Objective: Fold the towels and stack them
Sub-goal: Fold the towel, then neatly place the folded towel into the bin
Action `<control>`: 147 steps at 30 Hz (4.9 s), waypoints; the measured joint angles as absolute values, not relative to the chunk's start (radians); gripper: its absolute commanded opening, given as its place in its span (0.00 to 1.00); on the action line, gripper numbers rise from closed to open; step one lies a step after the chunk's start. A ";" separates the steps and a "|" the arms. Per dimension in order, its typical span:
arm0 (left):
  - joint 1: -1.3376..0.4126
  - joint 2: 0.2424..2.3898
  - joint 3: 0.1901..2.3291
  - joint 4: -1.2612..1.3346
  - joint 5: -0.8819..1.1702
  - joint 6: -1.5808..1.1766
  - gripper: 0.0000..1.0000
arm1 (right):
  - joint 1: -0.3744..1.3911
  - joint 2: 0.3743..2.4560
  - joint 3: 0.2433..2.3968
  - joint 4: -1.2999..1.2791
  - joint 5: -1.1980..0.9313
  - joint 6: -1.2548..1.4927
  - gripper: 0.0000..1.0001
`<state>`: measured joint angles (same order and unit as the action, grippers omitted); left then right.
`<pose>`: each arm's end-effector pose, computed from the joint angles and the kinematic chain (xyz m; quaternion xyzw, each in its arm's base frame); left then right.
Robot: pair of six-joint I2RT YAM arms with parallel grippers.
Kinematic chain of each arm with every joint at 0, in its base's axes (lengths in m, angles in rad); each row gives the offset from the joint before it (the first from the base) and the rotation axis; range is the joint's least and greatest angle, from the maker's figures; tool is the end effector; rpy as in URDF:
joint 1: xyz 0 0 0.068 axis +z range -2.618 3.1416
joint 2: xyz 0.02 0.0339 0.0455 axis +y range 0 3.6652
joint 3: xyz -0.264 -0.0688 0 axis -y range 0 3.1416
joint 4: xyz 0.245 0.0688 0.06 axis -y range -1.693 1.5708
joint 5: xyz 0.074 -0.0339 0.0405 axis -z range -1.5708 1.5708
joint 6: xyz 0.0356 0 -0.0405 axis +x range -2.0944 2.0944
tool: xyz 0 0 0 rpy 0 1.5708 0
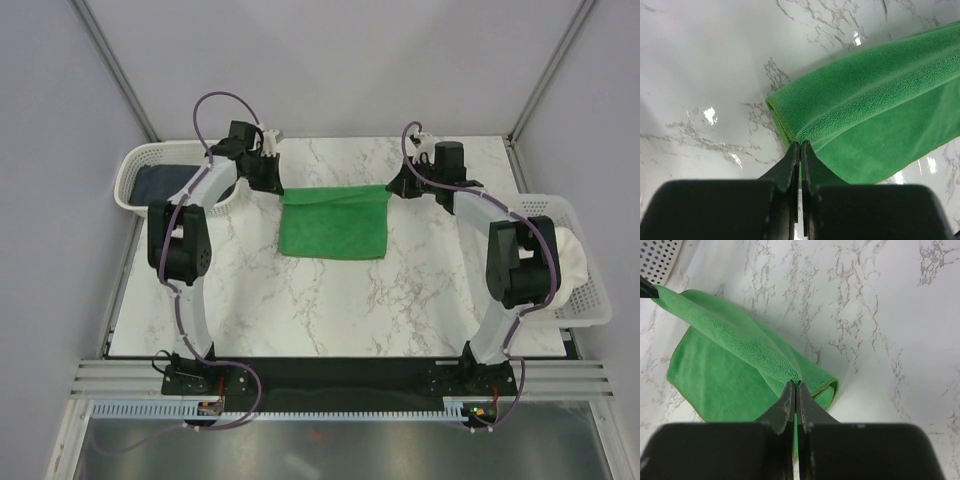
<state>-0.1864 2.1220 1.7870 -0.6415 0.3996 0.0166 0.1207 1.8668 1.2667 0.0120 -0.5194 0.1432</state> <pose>0.4585 -0.1006 0.2260 0.1528 0.9264 -0.2134 0.2698 0.4152 0.0682 0.2190 -0.1116 0.8534 0.2844 0.4222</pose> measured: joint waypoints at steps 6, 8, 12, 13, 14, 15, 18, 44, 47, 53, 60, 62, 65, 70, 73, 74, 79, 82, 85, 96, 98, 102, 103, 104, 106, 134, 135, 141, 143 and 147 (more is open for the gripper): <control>-0.187 1.975 1.644 -0.590 0.403 0.016 0.02 | 0.138 1.769 1.153 0.033 -0.526 0.152 0.00; -0.187 1.934 1.582 -0.568 0.402 0.015 0.02 | 0.151 1.747 1.104 0.039 -0.525 0.155 0.00; -0.187 1.880 1.461 -0.541 0.400 0.011 0.02 | 0.176 1.704 0.995 0.046 -0.526 0.164 0.00; -0.188 1.871 1.431 -0.535 0.400 0.009 0.02 | 0.179 1.697 0.976 0.045 -0.526 0.164 0.00; -0.191 1.864 1.403 -0.532 0.398 0.006 0.02 | 0.181 1.689 0.958 0.046 -0.525 0.165 0.00; -0.192 1.860 1.382 -0.529 0.398 0.004 0.02 | 0.181 1.681 0.940 0.049 -0.525 0.166 0.00; -0.200 1.849 1.328 -0.526 0.398 -0.009 0.02 | 0.182 1.661 0.905 0.053 -0.525 0.174 0.00; -0.219 1.639 1.102 -0.464 0.402 -0.052 0.02 | 0.206 1.517 0.784 0.075 -0.487 0.225 0.00; -0.225 1.639 1.090 -0.463 0.401 -0.057 0.06 | 0.206 1.520 0.758 0.077 -0.492 0.239 0.00; -0.239 1.639 1.073 -0.462 0.398 -0.064 0.22 | 0.206 1.537 0.730 0.099 -0.499 0.260 0.14; -0.245 1.635 1.059 -0.484 0.393 -0.064 0.32 | 0.211 1.536 0.707 0.093 -0.498 0.281 0.35; -0.245 1.624 1.059 -0.496 0.381 -0.063 0.38 | 0.213 1.529 0.707 0.082 -0.492 0.288 0.39; -0.245 1.584 1.059 -0.523 0.335 -0.064 0.43 | 0.214 1.490 0.706 0.039 -0.469 0.295 0.44; -0.245 1.530 1.098 -0.547 0.323 -0.084 0.43 | 0.219 1.419 0.738 -0.062 -0.425 0.329 0.43; -0.255 1.533 1.125 -0.520 0.351 -0.117 0.42 | 0.219 1.436 0.812 -0.109 -0.414 0.360 0.36; -0.258 1.537 1.128 -0.509 0.361 -0.129 0.42 | 0.219 1.449 0.833 -0.109 -0.415 0.371 0.35; -0.270 1.631 1.124 -0.446 0.386 -0.196 0.41 | 0.220 1.563 0.863 -0.049 -0.452 0.438 0.33; -0.270 1.684 1.099 -0.434 0.368 -0.227 0.44 | 0.221 1.633 0.824 -0.017 -0.459 0.458 0.32; -0.270 1.696 1.080 -0.448 0.337 -0.250 0.50 | 0.221 1.677 0.785 -0.014 -0.458 0.460 0.31; -0.215 1.752 1.182 -0.453 0.322 -0.273 0.59 | 0.221 1.632 0.783 -0.041 -0.450 0.456 0.36; -0.196 1.803 1.214 -0.449 0.344 -0.272 0.59 | 0.221 1.562 0.793 -0.073 -0.443 0.455 0.42; -0.183 1.890 1.229 -0.438 0.382 -0.272 0.60 | 0.221 1.454 0.844 -0.118 -0.428 0.449 0.60; -0.185 1.906 1.225 -0.436 0.392 -0.273 0.60 | 0.221 1.430 0.862 -0.124 -0.426 0.447 0.62; -0.187 1.914 1.221 -0.430 0.413 -0.278 0.60 | 0.221 1.404 0.882 -0.128 -0.421 0.445 0.63; -0.191 1.916 1.216 -0.406 0.430 -0.280 0.60 | 0.221 1.363 0.915 -0.131 -0.412 0.442 0.66; -0.316 1.992 1.438 -0.534 0.253 -0.374 0.02 | 0.221 1.241 0.992 -0.211 -0.391 0.442 0.69; -0.316 2.009 1.511 -0.575 0.214 -0.364 0.02 | 0.221 1.238 0.994 -0.212 -0.391 0.442 0.69; -0.308 2.088 1.802 -0.731 0.067 -0.292 0.02 | 0.221 1.235 1.003 -0.218 -0.396 0.442 0.69; -0.302 2.122 1.894 -0.791 0.023 -0.260 0.02 | 0.221 1.235 1.007 -0.220 -0.400 0.441 0.69; -0.275 2.206 2.083 -0.908 -0.041 -0.205 0.02 | 0.221 1.235 1.017 -0.223 -0.409 0.437 0.69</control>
<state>-0.2749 2.2063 2.0834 -0.9085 -0.0406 -0.2050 0.2207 1.2350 1.0168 -0.2230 -0.4088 0.4374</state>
